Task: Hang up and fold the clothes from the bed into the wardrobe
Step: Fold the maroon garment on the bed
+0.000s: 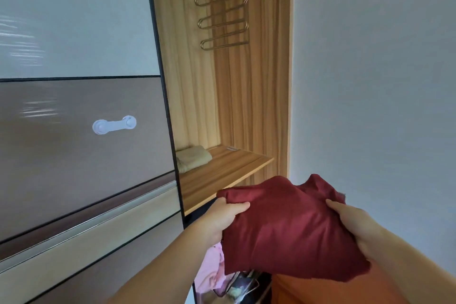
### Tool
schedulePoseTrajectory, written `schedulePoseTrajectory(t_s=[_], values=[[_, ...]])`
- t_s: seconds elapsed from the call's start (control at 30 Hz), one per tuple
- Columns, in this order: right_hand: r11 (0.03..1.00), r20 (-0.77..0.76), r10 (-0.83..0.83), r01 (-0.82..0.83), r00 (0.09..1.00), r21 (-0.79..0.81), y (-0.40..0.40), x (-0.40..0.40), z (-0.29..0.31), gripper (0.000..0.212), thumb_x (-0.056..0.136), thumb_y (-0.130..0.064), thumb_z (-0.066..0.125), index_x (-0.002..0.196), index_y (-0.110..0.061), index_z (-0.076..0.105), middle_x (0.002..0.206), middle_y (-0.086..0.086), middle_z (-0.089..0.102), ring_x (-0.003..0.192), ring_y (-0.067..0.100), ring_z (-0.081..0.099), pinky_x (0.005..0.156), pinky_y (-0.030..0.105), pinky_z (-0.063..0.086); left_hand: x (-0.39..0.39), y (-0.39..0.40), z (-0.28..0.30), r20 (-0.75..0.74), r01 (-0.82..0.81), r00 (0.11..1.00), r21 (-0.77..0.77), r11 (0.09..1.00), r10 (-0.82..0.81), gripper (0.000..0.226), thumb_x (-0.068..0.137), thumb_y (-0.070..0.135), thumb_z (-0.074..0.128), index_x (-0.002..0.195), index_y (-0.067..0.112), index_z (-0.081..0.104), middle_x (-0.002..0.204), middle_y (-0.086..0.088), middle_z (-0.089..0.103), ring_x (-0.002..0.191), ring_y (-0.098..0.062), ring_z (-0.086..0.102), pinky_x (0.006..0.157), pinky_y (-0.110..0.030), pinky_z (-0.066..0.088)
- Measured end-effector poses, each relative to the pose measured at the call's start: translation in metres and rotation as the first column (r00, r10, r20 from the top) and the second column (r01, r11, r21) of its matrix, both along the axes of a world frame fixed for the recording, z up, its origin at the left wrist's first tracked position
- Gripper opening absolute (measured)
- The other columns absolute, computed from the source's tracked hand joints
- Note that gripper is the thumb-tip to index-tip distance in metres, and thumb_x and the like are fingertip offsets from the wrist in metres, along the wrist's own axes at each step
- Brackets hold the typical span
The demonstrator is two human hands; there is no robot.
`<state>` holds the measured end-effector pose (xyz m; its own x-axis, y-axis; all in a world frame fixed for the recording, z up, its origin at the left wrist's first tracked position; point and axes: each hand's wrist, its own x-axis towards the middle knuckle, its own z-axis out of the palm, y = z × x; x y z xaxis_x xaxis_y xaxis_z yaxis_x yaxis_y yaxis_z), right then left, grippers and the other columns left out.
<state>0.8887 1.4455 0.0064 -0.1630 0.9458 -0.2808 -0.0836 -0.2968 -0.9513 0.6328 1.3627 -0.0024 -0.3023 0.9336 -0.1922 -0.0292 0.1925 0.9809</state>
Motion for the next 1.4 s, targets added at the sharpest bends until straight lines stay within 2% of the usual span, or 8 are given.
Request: schedulePoseTrajectory(t_s=[0.3, 0.57, 0.7, 0.83, 1.1, 1.27, 1.33, 1.4], values=[[0.983, 0.06, 0.183, -0.183, 0.981, -0.008, 0.157, -0.099, -0.014, 0.036, 0.094, -0.027, 0.061, 0.116, 0.001, 0.064, 0.101, 0.019, 0.072, 0.093, 0.033, 0.069, 0.098, 0.048, 0.049, -0.08, 0.118, -0.025, 0.122, -0.297, 0.948, -0.004, 0.955, 0.295, 0.037, 0.093, 0.036, 0.064, 0.116, 0.007, 0.061, 0.106, -0.011, 0.072, 0.092, -0.023, 0.071, 0.075, -0.033, 0.058], [0.961, 0.133, 0.277, -0.277, 0.951, -0.021, 0.289, -0.193, -0.018, 0.026, 0.096, -0.025, 0.058, 0.095, 0.0, 0.064, 0.068, 0.017, 0.073, 0.081, 0.031, 0.066, 0.071, 0.039, 0.051, -0.161, 0.243, -0.057, 0.278, -0.397, 0.879, -0.029, 0.918, 0.389, 0.022, 0.097, 0.038, 0.057, 0.099, 0.017, 0.05, 0.098, -0.003, 0.063, 0.083, -0.015, 0.065, 0.059, -0.026, 0.05], [0.947, 0.19, 0.319, -0.318, 0.928, -0.037, 0.353, -0.242, -0.039, 0.034, 0.092, -0.031, 0.062, 0.108, -0.001, 0.065, 0.086, 0.018, 0.075, 0.09, 0.032, 0.069, 0.088, 0.044, 0.052, -0.202, 0.287, -0.073, 0.25, -0.441, 0.861, -0.069, 0.895, 0.443, 0.04, 0.096, 0.04, 0.056, 0.121, 0.008, 0.053, 0.106, -0.007, 0.065, 0.093, -0.021, 0.066, 0.074, -0.029, 0.055], [0.904, 0.267, 0.425, -0.423, 0.865, -0.068, 0.41, -0.301, -0.07, 0.042, 0.092, -0.036, 0.06, 0.122, -0.006, 0.062, 0.11, 0.017, 0.07, 0.101, 0.032, 0.065, 0.102, 0.046, 0.046, -0.247, 0.317, -0.092, 0.217, -0.488, 0.834, -0.141, 0.861, 0.508, 0.049, 0.099, 0.043, 0.049, 0.132, 0.006, 0.048, 0.116, -0.007, 0.063, 0.095, -0.019, 0.064, 0.063, -0.025, 0.052], [0.75, 0.289, 0.659, -0.637, 0.695, -0.18, 0.497, -0.454, -0.117, 0.045, 0.091, -0.046, 0.059, 0.116, -0.01, 0.064, 0.111, 0.016, 0.069, 0.098, 0.033, 0.065, 0.098, 0.044, 0.048, -0.336, 0.359, -0.115, 0.029, -0.742, 0.634, -0.259, 0.619, 0.773, 0.066, 0.101, 0.052, 0.036, 0.15, 0.007, 0.03, 0.146, -0.009, 0.043, 0.131, -0.03, 0.045, 0.11, -0.04, 0.038], [0.684, 0.523, 0.617, -0.729, 0.588, 0.014, 0.511, -0.509, -0.131, 0.063, 0.095, -0.044, 0.052, 0.146, -0.011, 0.037, 0.144, 0.016, 0.044, 0.13, 0.036, 0.044, 0.105, 0.043, 0.036, -0.386, 0.37, -0.144, -0.349, -0.89, 0.456, -0.175, 0.421, 0.819, 0.065, 0.089, 0.067, 0.036, 0.135, 0.023, 0.05, 0.133, -0.002, 0.058, 0.118, -0.025, 0.057, 0.102, -0.04, 0.046], [0.531, 0.77, 0.402, -0.811, 0.496, 0.245, 0.507, -0.511, -0.138, 0.069, 0.095, -0.049, 0.049, 0.152, -0.019, 0.024, 0.154, 0.011, 0.029, 0.138, 0.033, 0.031, 0.109, 0.047, 0.031, -0.384, 0.367, -0.156, -0.646, -0.882, 0.381, -0.04, 0.469, 0.661, 0.068, 0.082, 0.074, 0.031, 0.135, 0.034, 0.045, 0.14, 0.006, 0.052, 0.124, -0.018, 0.052, 0.106, -0.043, 0.042], [0.281, 0.891, 0.238, -0.905, 0.387, 0.318, 0.5, -0.508, -0.157, 0.07, 0.092, -0.061, 0.04, 0.152, -0.034, 0.017, 0.159, 0.0, 0.017, 0.144, 0.024, 0.02, 0.114, 0.045, 0.027, -0.371, 0.372, -0.167, -0.846, -0.742, 0.342, 0.024, 0.67, 0.41, 0.06, 0.09, 0.067, 0.033, 0.146, 0.044, 0.03, 0.155, 0.016, 0.027, 0.144, -0.012, 0.024, 0.12, -0.04, 0.018]])
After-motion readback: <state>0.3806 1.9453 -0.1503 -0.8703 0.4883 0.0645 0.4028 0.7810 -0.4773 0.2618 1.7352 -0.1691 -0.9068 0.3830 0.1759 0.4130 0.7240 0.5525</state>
